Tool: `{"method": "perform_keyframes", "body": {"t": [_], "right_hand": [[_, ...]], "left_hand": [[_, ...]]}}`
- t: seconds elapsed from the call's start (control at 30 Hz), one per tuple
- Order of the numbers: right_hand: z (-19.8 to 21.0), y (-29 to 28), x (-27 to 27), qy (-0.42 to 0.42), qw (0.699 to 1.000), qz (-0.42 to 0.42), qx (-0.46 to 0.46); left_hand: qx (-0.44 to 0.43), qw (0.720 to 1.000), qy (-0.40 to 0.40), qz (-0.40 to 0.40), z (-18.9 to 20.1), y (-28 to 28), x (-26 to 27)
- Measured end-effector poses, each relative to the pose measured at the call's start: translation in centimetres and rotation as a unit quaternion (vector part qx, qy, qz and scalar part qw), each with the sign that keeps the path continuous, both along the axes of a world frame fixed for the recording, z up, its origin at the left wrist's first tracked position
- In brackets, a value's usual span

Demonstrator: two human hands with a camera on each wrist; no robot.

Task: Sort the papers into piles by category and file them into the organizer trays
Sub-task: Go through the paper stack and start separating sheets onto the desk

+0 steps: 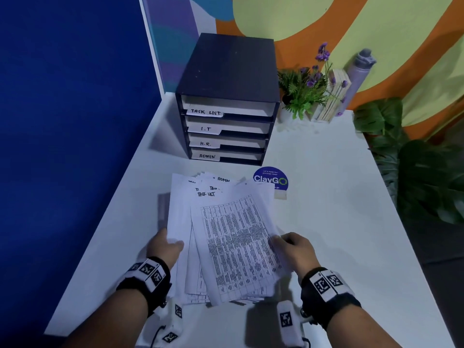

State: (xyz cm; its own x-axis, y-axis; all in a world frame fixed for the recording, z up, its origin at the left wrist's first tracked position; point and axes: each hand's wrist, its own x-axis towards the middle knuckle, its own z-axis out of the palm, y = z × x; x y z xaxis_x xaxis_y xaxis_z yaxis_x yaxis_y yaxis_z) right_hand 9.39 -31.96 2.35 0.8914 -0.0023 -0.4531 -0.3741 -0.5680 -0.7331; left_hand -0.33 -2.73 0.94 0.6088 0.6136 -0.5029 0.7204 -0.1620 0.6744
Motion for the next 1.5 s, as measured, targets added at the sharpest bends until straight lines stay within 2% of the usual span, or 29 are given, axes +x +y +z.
{"method": "perform_keyframes", "body": {"t": [0.17, 0.23, 0.3, 0.4, 0.47, 0.6, 0.67, 0.7, 0.77, 0.93, 1.03, 1.13, 1.23, 1.3, 1.4, 1.5], "right_hand": [[-0.2, 1.2, 0.3, -0.006, 0.995, 0.067, -0.075], [-0.5, 1.4, 0.3, -0.012, 0.991, 0.079, -0.108], [-0.7, 1.2, 0.3, -0.006, 0.99, 0.079, -0.119], [-0.4, 0.4, 0.5, -0.006, 0.99, 0.053, -0.13], [-0.5, -0.4, 0.7, -0.015, 0.991, 0.028, -0.129], [-0.7, -1.0, 0.6, 0.003, 0.996, 0.027, -0.088], [-0.6, -0.6, 0.7, 0.001, 0.997, 0.025, -0.069], [-0.6, -0.4, 0.7, 0.002, 0.998, 0.025, -0.063], [-0.4, 0.1, 0.6, 0.012, 0.998, 0.029, -0.054], [-0.4, 0.8, -0.1, 0.034, 0.993, 0.083, -0.072], [-0.4, 0.7, -0.3, 0.044, 0.995, 0.068, -0.051], [-0.4, 0.6, -0.1, 0.052, 0.998, 0.031, -0.001], [-0.3, 0.8, 0.1, 0.023, 0.998, 0.055, -0.035], [-0.2, 1.1, 0.1, 0.0, 1.0, 0.019, -0.004], [0.2, 0.8, 0.3, 0.001, 0.991, -0.084, 0.105], [0.7, 0.6, 0.8, 0.004, 0.978, -0.124, 0.17]], "left_hand": [[-0.003, 1.0, 0.01, -0.029, 0.2, -0.4, 0.4], [0.023, 0.999, 0.018, -0.034, -0.1, -0.3, 0.5], [0.05, 0.997, 0.021, -0.053, -0.3, -0.2, 0.5], [0.028, 0.997, -0.001, -0.067, -0.3, -0.6, 0.2], [0.034, 0.998, 0.017, -0.057, -0.2, -0.8, -0.2], [0.138, 0.988, 0.059, -0.03, 0.5, -2.0, -1.0], [0.21, 0.973, 0.068, -0.071, 0.7, -2.6, -1.1], [0.216, 0.969, 0.06, -0.107, 0.6, -2.8, -0.8], [0.188, 0.971, 0.04, -0.143, -0.4, -2.9, 0.2], [0.105, 0.985, 0.079, -0.11, -0.4, -3.0, 2.1], [0.065, 0.988, 0.095, -0.101, -0.8, -2.6, 2.5], [0.004, 0.993, 0.075, -0.089, -1.4, -2.4, 3.0], [-0.043, 0.996, 0.053, -0.052, -2.6, -2.5, 3.4], [-0.065, 0.997, 0.026, -0.03, -4.1, -2.1, 3.6], [-0.105, 0.994, -0.031, 0.005, -1.5, -2.5, 3.8], [-0.172, 0.984, -0.051, 0.003, 0.1, -2.6, 3.9]]}}
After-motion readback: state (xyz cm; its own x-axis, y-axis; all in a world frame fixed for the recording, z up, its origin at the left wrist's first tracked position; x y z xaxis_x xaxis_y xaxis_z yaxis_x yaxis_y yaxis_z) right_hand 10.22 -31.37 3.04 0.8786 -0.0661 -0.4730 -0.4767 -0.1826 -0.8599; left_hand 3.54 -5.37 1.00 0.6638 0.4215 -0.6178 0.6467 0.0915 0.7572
